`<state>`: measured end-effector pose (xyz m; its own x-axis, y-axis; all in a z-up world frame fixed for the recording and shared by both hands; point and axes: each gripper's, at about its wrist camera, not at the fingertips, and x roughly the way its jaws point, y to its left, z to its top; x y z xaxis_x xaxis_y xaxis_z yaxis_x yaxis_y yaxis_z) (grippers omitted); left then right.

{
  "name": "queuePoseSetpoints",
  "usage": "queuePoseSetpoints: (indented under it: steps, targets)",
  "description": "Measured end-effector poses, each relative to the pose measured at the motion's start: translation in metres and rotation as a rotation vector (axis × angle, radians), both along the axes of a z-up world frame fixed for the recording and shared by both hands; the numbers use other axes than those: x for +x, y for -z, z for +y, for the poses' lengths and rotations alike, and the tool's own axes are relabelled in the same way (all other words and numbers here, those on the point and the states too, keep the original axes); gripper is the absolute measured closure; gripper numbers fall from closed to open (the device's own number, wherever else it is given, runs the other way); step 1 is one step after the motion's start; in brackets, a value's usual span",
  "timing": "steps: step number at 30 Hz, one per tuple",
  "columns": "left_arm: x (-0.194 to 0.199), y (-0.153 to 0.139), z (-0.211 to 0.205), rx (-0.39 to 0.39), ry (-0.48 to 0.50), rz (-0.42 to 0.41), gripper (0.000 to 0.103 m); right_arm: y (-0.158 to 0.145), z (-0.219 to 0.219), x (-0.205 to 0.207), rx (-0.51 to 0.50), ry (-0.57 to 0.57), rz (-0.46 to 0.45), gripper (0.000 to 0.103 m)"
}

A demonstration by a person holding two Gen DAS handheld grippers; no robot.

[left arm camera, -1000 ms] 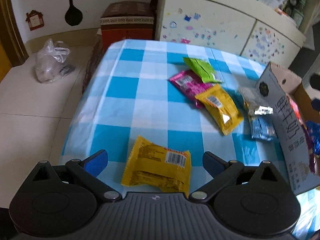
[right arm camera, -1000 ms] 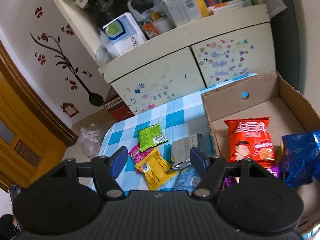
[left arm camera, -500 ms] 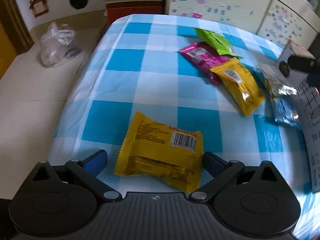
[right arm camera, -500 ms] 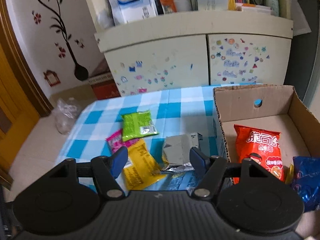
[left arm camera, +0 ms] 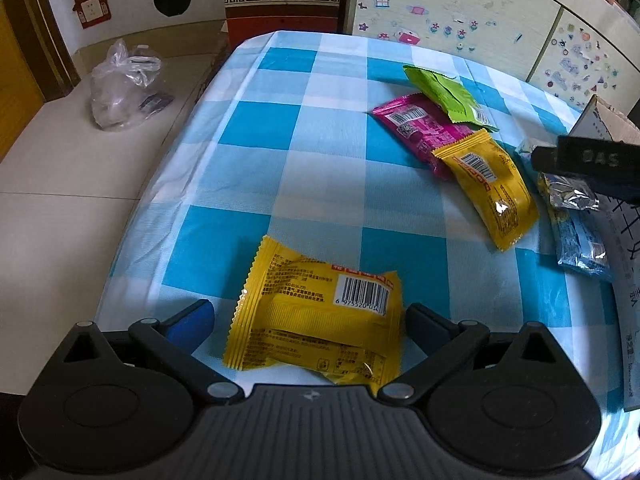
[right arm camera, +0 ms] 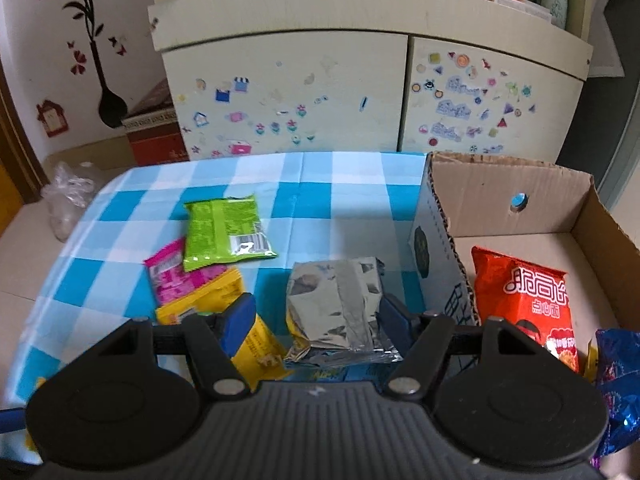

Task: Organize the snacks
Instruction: 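Grasp the large yellow packet with the left gripper while the right grasps the silver foil packet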

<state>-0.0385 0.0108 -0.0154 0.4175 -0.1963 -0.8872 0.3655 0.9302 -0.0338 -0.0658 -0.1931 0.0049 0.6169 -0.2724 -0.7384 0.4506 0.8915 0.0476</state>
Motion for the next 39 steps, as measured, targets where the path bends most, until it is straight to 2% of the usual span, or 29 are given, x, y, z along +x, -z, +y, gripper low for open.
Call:
queuePoseSetpoints:
  steps: [3, 9, 11, 13, 14, 20, 22, 23, 25, 27, 29, 33, 39]
  targets:
    - [0.000, 0.000, 0.000, 0.001, -0.002, 0.001, 0.000, 0.004, 0.002, 0.003, 0.013, -0.028, 0.005, 0.051]
    - [0.001, -0.001, -0.001, 0.003, -0.007, 0.002, 0.000, 0.003, -0.008, 0.001, 0.088, 0.006, -0.028, 0.051]
    - [0.001, -0.001, 0.000, 0.000, -0.011, 0.001, 0.000, 0.005, -0.012, 0.001, 0.112, 0.027, -0.036, 0.048]
    - [0.001, -0.001, 0.001, -0.003, -0.013, 0.001, 0.000, 0.008, -0.012, 0.003, 0.104, 0.042, -0.040, 0.037]
    - [0.000, -0.001, 0.001, -0.002, -0.010, 0.000, 0.000, 0.010, -0.012, 0.005, 0.098, 0.043, -0.035, 0.036]
    - [-0.001, -0.001, 0.000, -0.007, 0.016, -0.018, 0.000, 0.018, -0.008, 0.013, 0.080, 0.031, -0.020, 0.037]
    - [-0.001, -0.001, 0.000, -0.016, 0.022, -0.021, 0.000, 0.018, -0.011, 0.012, 0.100, 0.031, -0.026, 0.045]
    - [-0.001, -0.001, 0.000, -0.019, 0.023, -0.025, 0.000, 0.018, -0.011, 0.012, 0.103, 0.028, -0.025, 0.046]
    - [-0.001, -0.002, 0.000, -0.022, 0.030, -0.041, 0.005, 0.017, -0.009, 0.011, 0.107, 0.022, -0.025, 0.048]
    - [0.000, -0.004, 0.000, -0.033, 0.035, -0.060, 0.016, 0.016, -0.009, 0.010, 0.128, 0.020, -0.032, 0.049]
    - [0.000, -0.006, 0.001, -0.044, 0.038, -0.072, 0.022, 0.014, -0.007, 0.010, 0.140, 0.011, -0.039, 0.049]
    - [0.000, -0.008, 0.001, -0.068, 0.045, -0.080, 0.030, 0.006, -0.002, 0.006, 0.134, -0.001, -0.049, 0.049]
    - [0.002, -0.012, 0.003, -0.097, 0.038, -0.089, 0.033, -0.008, 0.002, -0.009, 0.130, -0.001, -0.062, 0.049]
